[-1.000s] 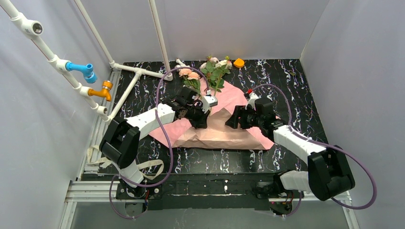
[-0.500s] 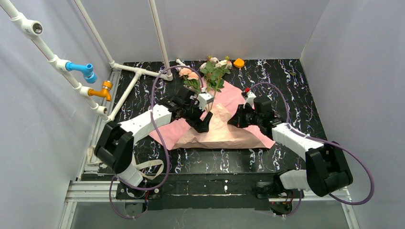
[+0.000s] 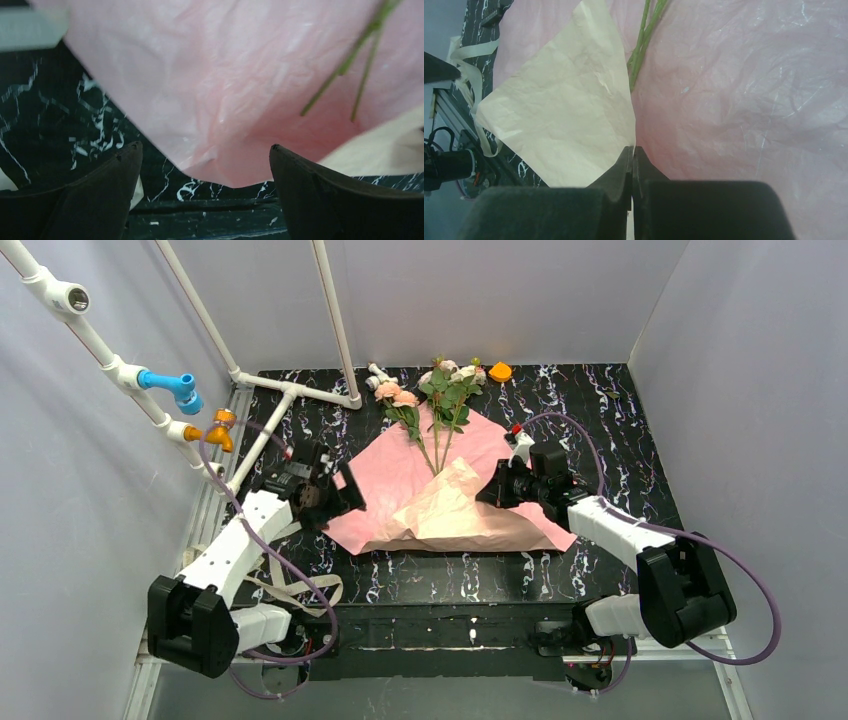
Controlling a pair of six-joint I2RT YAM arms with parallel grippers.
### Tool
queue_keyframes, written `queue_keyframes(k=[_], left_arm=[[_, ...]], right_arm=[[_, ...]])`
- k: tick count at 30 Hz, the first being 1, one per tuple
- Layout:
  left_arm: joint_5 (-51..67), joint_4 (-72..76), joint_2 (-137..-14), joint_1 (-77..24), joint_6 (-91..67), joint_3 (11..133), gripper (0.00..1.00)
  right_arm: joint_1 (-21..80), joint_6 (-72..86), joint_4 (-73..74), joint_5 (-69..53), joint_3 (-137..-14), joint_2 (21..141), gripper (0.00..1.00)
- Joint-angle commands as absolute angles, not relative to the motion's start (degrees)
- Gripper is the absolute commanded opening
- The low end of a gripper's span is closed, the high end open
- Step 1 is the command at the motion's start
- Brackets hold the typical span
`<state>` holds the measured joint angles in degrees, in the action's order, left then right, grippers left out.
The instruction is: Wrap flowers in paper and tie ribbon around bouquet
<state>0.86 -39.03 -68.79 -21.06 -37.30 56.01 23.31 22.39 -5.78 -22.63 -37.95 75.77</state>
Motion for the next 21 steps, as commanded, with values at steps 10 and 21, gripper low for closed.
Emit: queue_keyframes(k=[10, 21], left_arm=[[7.5, -28.7, -48.3, -11.9, -72.4, 27.0, 0.83], [4.6, -8.8, -51.1, -11.8, -74.7, 17.9, 0.61]], right_arm=[[23.4, 22.6, -6.8, -22.6, -40.5, 75.9, 0.01], [23.4, 22.7, -6.4, -22.8, -40.4, 75.5, 0.01]])
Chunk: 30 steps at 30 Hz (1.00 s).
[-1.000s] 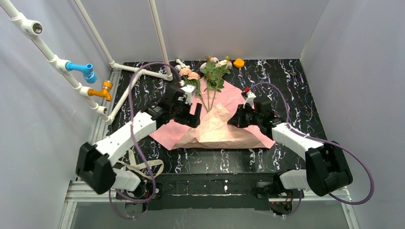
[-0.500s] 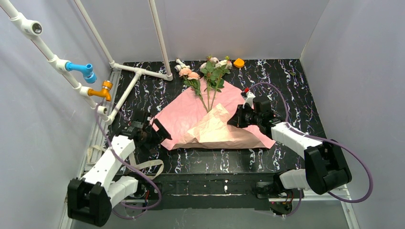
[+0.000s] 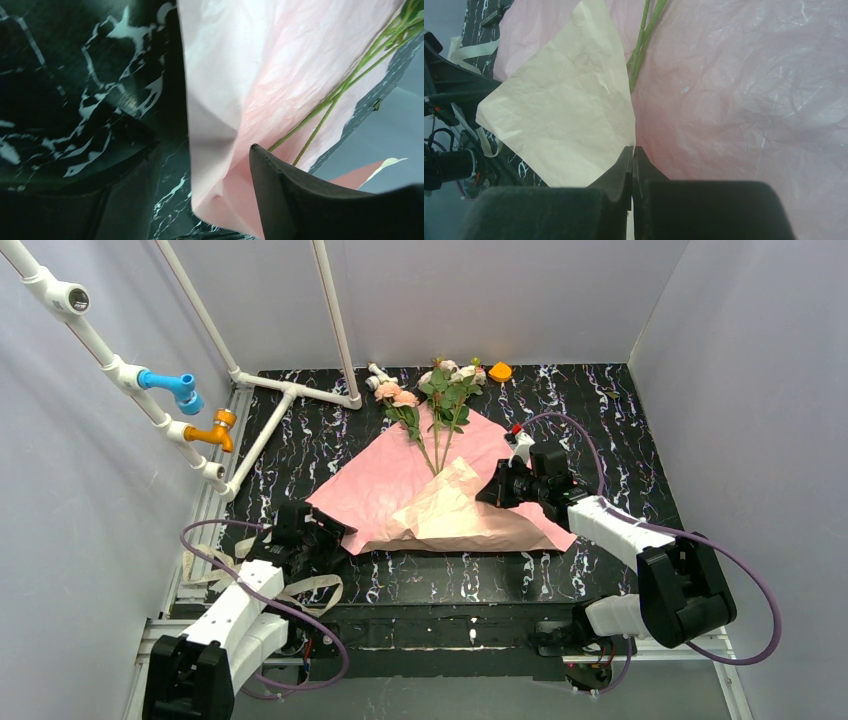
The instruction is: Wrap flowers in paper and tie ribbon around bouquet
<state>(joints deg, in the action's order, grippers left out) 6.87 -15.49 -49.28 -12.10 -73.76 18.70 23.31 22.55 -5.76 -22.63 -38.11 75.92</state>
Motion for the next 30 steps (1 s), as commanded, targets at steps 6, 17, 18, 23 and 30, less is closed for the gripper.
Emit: queue_keyframes(k=[6, 17, 18, 23, 30], left_arm=[[1.4, -4.6, -51.1, -11.8, -72.6, 15.9, 0.05], [-3.7, -19.5, -48.6, -11.5, -65.0, 21.8, 0.0], [-3.5, -20.0, -48.9, -11.5, -64.1, 22.2, 0.0], [-2.2, -20.3, -50.2, -11.4, -62.6, 22.5, 0.0], [3.6, -23.3, -55.3, -11.3, -50.2, 28.1, 0.0]], right_arm=[[23.4, 22.7, -6.0, -22.5, -40.5, 75.6, 0.01], [23.3, 21.1, -1.4, -14.1, -41.9, 73.0, 0.01], [23.3, 20.9, -1.5, -14.1, -41.9, 72.8, 0.01], [23.3, 21.0, -2.7, -16.7, -41.4, 73.1, 0.01], [23.3, 21.6, -7.8, -24.5, -40.9, 74.6, 0.01]])
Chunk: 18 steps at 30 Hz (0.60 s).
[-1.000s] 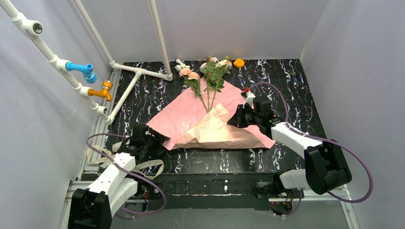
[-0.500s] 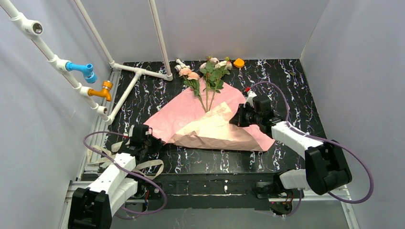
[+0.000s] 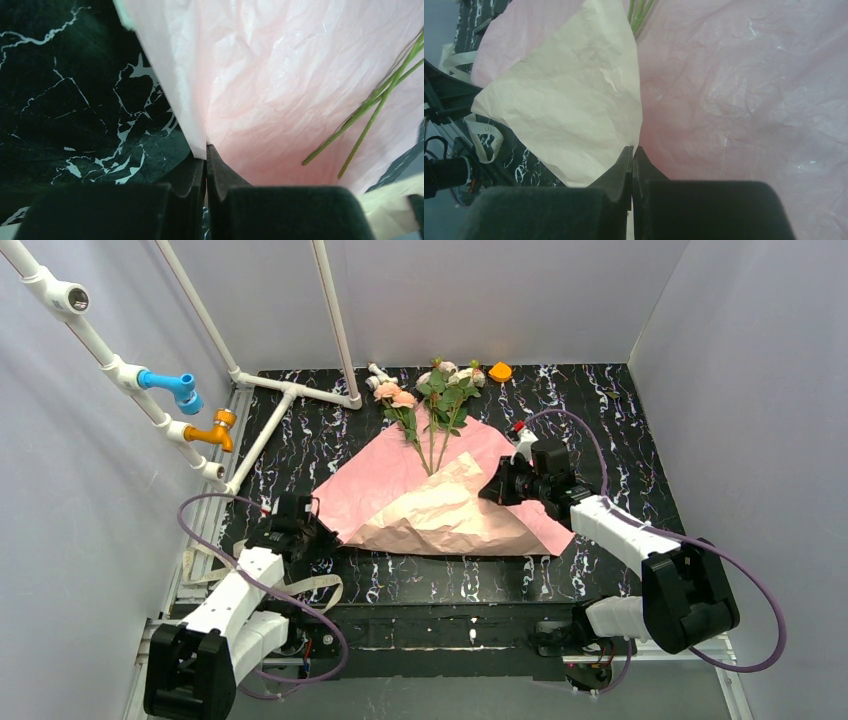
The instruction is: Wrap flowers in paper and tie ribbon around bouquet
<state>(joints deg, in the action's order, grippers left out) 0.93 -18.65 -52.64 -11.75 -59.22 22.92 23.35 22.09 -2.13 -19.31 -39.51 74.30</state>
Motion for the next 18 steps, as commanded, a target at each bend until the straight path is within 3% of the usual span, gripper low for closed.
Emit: queue_keyframes(k=[1, 2, 3, 5, 7, 12, 18], left_arm=[[4.4, -24.0, -55.9, -11.3, -49.3, 29.0, 0.01], [5.2, -24.5, -56.0, -11.3, -48.9, 29.5, 0.17], [6.4, -24.4, -55.7, -11.3, -48.4, 29.8, 0.24], [9.3, -24.0, -54.9, -11.3, -48.0, 30.3, 0.52], [11.2, -25.9, -54.5, -11.3, -47.6, 31.7, 0.63], [11.8, -33.1, -54.5, -11.3, -47.8, 33.9, 0.63], [16.4, -26.3, -52.9, -11.3, -53.6, 26.7, 0.55]], right_arm=[[23.3, 21.8, -8.4, -25.7, -40.9, 75.2, 0.01], [23.4, 21.9, -8.8, -26.7, -41.1, 76.0, 0.01], [23.5, 22.0, -8.9, -27.3, -41.1, 76.6, 0.01], [23.7, 22.1, -9.0, -27.8, -41.3, 77.6, 0.01], [23.9, 22.2, -8.9, -28.0, -41.5, 78.1, 0.01], [24.0, 22.3, -8.6, -27.6, -42.1, 78.6, 0.01], [24.0, 22.4, -8.6, -27.2, -42.4, 79.1, 0.01]])
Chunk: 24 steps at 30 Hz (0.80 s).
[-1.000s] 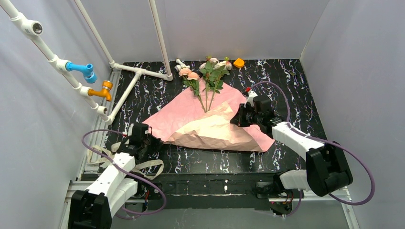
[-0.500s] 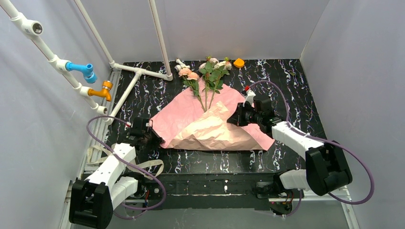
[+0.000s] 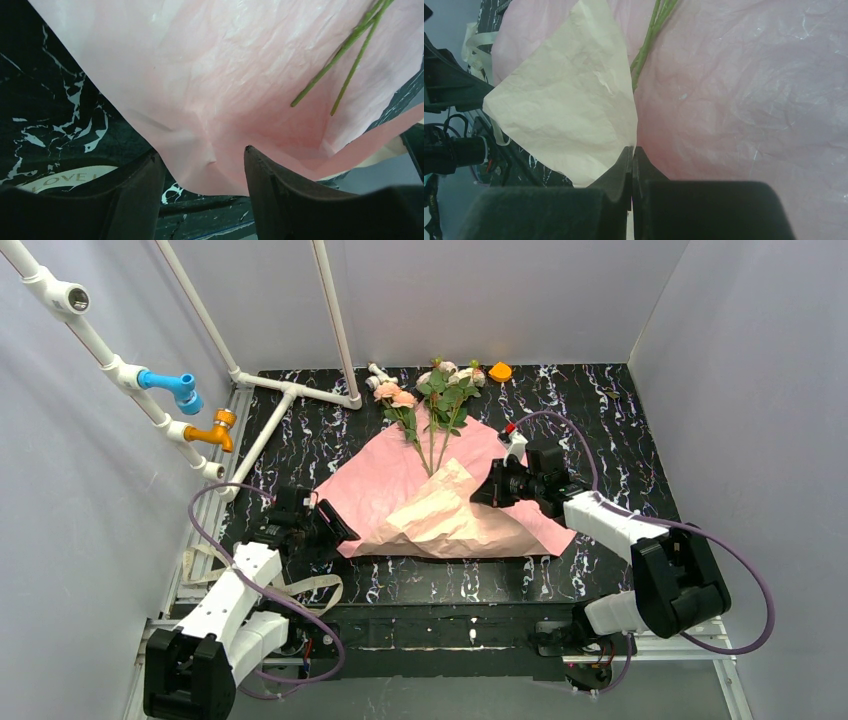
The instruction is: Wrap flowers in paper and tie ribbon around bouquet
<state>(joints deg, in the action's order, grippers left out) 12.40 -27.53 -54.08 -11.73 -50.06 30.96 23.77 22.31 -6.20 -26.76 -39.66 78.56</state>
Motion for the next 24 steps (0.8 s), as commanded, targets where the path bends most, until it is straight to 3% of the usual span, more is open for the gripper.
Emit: queue_keyframes(k=[1, 6, 9, 11, 14, 24], left_arm=[[17.0, -25.1, -53.0, -11.3, -54.7, 25.8, 0.54], [19.9, -21.9, -54.1, -11.3, -57.1, 23.6, 0.51], [19.7, -21.9, -53.4, -11.3, -57.2, 23.2, 0.44], [19.2, -22.0, -52.8, -11.3, -57.2, 23.0, 0.33], [18.2, -22.1, -52.4, -11.3, -57.1, 23.0, 0.0], [15.4, -31.4, -55.3, -10.7, -49.3, 27.5, 0.0]], right_arm=[[24.0, 22.5, -8.6, -27.0, -42.4, 79.1, 0.01], [24.0, 22.5, -8.1, -25.8, -42.9, 78.8, 0.01], [24.0, 22.6, -8.2, -25.6, -43.1, 78.8, 0.01], [24.0, 22.5, -8.2, -25.6, -43.0, 79.0, 0.01], [23.9, 22.2, -8.1, -25.3, -42.6, 78.9, 0.01], [24.0, 20.2, -5.4, -21.5, -42.9, 77.2, 0.01]])
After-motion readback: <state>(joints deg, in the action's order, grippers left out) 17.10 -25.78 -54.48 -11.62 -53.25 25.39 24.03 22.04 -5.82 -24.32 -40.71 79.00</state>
